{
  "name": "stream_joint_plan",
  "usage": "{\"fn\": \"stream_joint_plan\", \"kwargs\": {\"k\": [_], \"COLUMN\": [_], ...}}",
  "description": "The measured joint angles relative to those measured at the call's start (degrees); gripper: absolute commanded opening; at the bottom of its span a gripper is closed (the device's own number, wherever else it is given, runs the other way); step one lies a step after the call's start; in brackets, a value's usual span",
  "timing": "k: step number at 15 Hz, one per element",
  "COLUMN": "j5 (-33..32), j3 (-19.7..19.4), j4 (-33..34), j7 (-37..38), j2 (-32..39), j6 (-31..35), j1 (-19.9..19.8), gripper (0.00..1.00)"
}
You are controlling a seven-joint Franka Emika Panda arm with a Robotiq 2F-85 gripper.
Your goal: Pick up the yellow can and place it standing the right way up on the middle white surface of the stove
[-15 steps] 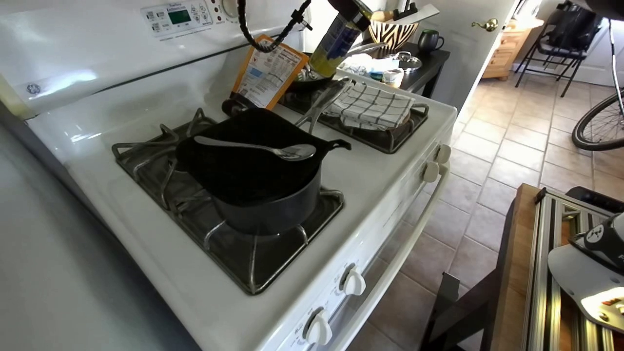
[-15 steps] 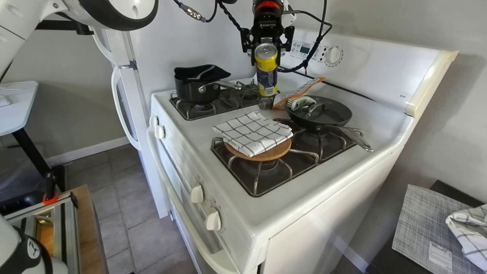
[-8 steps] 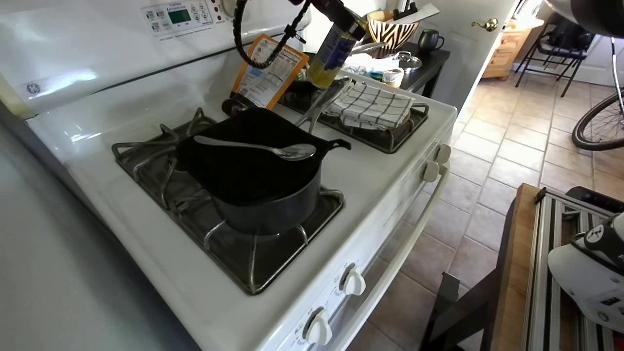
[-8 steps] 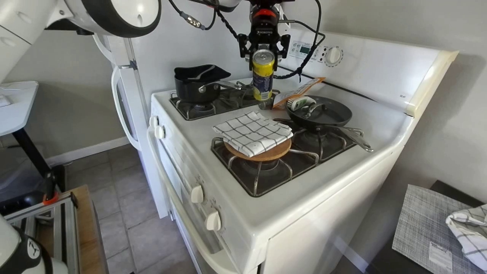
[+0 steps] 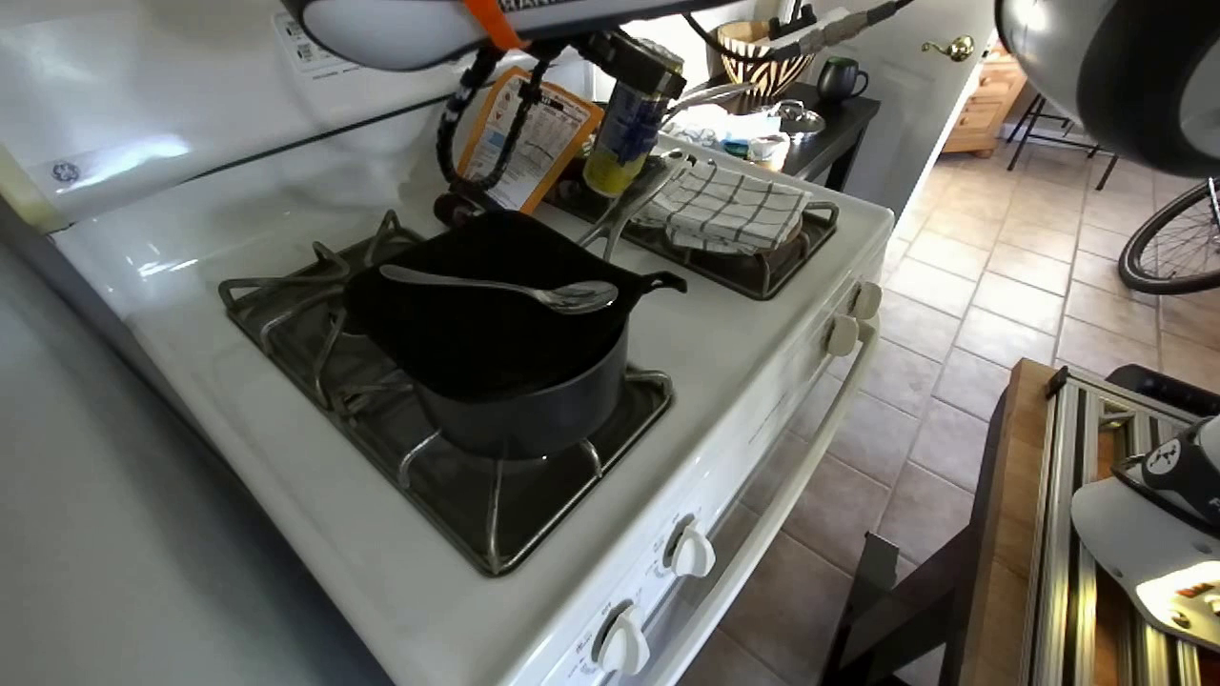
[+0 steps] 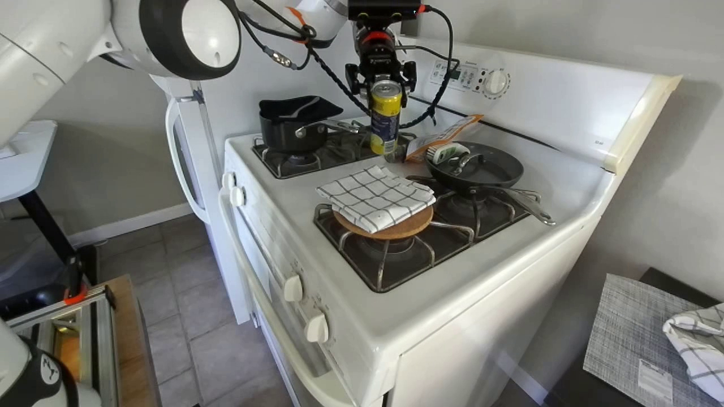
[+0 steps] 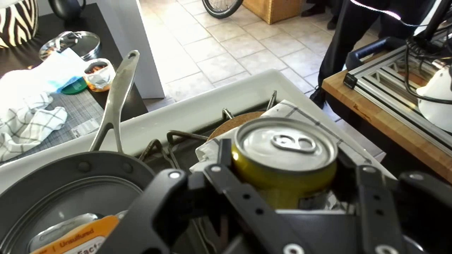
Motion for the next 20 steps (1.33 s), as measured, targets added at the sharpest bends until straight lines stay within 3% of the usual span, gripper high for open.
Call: {"fn": "stream_joint_plan", "kwargs": {"k": [9, 20], "j5": [-1.32, -1.65], "j3": [0.02, -1.17], "j4": [4.31, 5.52], "j7": [-2.10, -8.35], "j2": [5.38, 9.14], "j6": [8.55, 7.36], "j1": [0.52, 0.68], "gripper": [0.38, 0.38]}}
